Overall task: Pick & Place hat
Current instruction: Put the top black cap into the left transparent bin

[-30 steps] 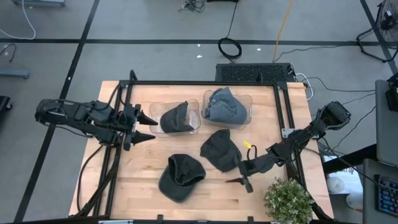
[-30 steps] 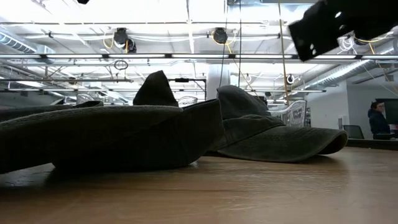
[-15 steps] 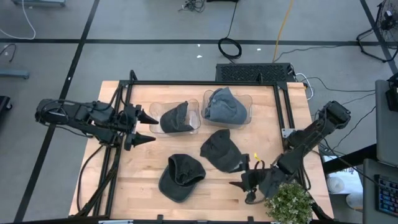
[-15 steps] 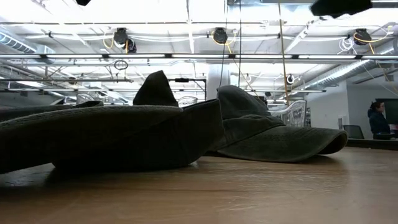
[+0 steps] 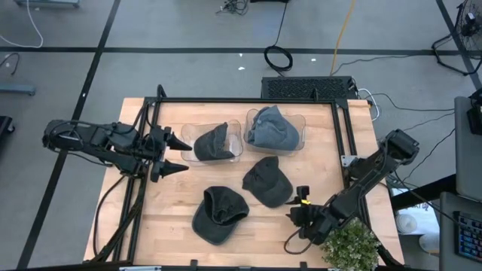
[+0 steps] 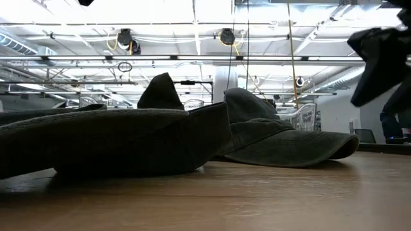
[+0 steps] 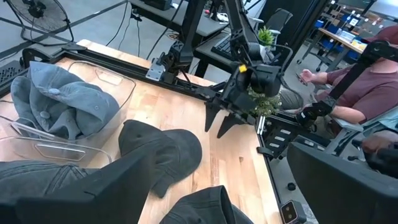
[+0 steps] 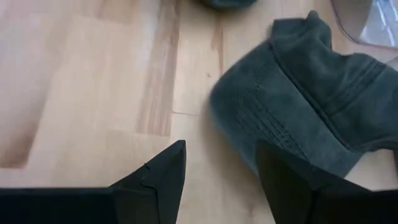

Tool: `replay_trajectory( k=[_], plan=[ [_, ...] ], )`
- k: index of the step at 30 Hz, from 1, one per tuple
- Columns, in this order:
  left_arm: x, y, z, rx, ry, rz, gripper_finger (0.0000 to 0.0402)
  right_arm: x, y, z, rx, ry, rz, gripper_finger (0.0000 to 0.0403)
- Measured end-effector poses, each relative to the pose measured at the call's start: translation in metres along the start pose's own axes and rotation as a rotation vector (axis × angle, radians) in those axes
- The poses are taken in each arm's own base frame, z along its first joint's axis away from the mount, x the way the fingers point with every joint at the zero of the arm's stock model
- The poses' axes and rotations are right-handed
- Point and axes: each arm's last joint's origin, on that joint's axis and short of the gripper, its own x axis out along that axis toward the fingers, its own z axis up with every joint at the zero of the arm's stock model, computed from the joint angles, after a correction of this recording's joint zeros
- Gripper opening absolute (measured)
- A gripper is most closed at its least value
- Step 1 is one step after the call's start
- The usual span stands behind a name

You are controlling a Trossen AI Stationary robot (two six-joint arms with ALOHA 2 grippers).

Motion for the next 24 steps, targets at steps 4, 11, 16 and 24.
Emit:
replay_trajectory(
  k=[4, 11, 16, 24],
  plan=[
    [0.0, 0.0, 0.0, 0.0, 0.0, 0.0, 0.0382, 0.011, 0.001, -0.005, -0.027, 0.027, -0.056, 0.018],
    [0.0, 0.0, 0.0, 0.0, 0.0, 0.0, 0.0376, 0.031, 0.005, -0.026, -0.163, 0.156, -0.159, 0.018],
    [0.0, 0.0, 0.0, 0.0, 0.0, 0.0, 0.037, 0.039, 0.007, -0.03, -0.24, 0.149, -0.217, 0.018],
    [0.0, 0.0, 0.0, 0.0, 0.0, 0.0, 0.0381, 0.037, 0.004, -0.026, -0.345, 0.071, -0.336, 0.018]
  ],
)
